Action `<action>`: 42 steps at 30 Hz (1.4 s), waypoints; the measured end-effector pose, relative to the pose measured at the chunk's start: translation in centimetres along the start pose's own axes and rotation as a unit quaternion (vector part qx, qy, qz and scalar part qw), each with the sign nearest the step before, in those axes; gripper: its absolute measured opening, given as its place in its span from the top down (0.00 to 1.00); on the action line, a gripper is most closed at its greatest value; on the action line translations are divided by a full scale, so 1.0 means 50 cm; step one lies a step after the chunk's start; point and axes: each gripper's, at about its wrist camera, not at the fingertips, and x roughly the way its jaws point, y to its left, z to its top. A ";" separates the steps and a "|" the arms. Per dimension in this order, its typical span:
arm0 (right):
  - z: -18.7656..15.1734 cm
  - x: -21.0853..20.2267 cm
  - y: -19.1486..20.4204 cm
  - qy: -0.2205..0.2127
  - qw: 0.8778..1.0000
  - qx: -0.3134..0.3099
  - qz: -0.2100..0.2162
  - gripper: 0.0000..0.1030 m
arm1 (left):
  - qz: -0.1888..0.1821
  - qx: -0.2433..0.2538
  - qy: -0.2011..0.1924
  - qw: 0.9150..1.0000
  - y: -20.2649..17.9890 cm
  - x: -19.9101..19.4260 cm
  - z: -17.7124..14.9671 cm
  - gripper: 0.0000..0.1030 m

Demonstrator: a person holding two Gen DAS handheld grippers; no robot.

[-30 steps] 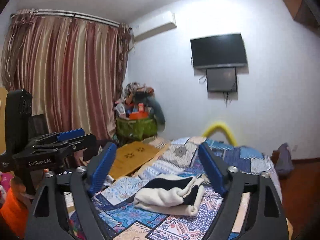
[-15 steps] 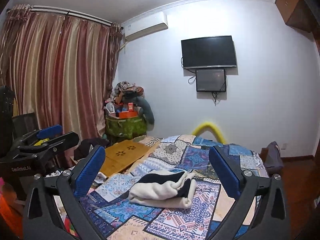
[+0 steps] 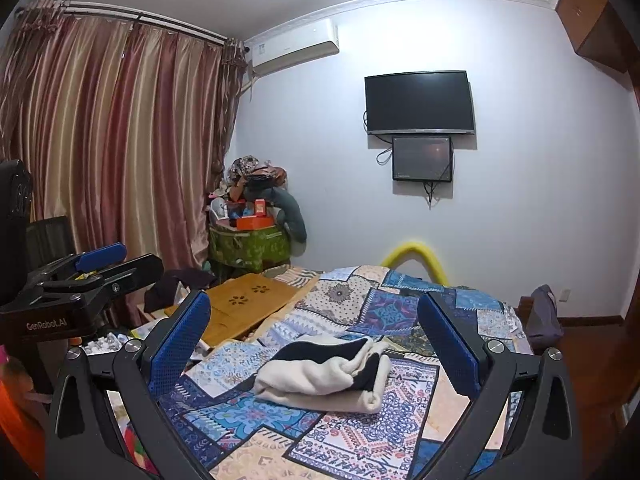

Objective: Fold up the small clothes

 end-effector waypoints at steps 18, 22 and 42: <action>-0.001 -0.003 -0.009 0.006 1.000 0.008 -0.003 0.00 | 0.006 -0.009 0.009 1.000 0.008 0.014 -0.005 0.00; -0.002 -0.004 -0.012 0.006 1.000 0.012 -0.005 0.00 | 0.002 -0.008 0.010 1.000 0.008 0.015 -0.005 0.00; -0.002 -0.016 -0.027 0.001 0.999 0.030 -0.013 0.00 | -0.024 0.013 0.013 1.000 -0.009 0.016 -0.005 0.00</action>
